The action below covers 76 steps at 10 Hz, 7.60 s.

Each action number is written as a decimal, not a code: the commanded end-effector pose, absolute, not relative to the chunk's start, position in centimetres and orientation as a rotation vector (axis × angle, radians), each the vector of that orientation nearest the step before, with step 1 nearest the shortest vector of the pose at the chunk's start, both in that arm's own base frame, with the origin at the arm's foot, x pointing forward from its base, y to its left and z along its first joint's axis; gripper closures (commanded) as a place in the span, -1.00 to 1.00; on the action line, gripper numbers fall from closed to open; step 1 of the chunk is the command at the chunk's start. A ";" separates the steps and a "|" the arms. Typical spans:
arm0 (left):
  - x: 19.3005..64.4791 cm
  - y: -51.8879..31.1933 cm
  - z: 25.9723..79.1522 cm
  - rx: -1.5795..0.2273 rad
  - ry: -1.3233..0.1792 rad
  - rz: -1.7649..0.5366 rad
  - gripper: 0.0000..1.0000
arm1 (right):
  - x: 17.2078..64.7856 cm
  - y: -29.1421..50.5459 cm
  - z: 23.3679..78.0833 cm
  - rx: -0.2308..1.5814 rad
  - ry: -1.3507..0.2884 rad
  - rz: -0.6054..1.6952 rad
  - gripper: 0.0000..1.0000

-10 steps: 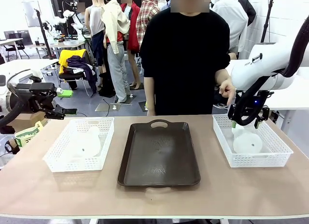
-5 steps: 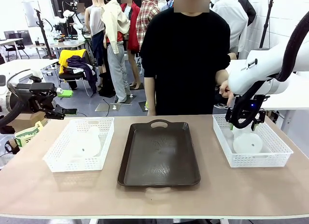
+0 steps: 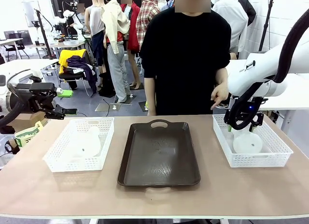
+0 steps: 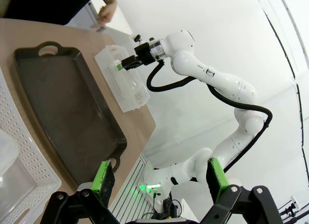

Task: Prepare the laboratory tools.
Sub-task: Pick up the Big flask that the person points to, then while moving the picked Big flask to the Handle tray indicated by the person, stop as directed by the person.

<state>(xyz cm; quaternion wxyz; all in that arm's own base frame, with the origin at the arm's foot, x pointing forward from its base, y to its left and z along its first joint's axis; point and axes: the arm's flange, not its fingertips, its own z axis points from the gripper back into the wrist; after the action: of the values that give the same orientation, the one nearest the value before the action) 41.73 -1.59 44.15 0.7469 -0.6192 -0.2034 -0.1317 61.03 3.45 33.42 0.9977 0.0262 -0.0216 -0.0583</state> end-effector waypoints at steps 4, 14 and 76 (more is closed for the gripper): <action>41.7 -1.3 44.3 -1.356 -0.437 -0.305 -1.00 | 62.4 3.3 32.5 0.030 -0.044 -0.135 0.34; 41.7 -1.3 44.3 -1.356 -0.437 -0.305 -1.00 | 61.7 3.2 32.5 0.026 -0.037 -0.109 1.00; 41.7 -1.3 44.3 -1.356 -0.437 -0.305 -1.00 | 51.9 33.2 40.4 0.051 0.040 0.272 1.00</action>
<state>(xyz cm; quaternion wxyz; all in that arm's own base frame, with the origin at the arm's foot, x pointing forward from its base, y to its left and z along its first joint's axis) 41.75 -1.58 44.18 0.7464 -0.6198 -0.2028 -0.1323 52.02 33.32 40.66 0.9901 0.0268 0.0210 0.1360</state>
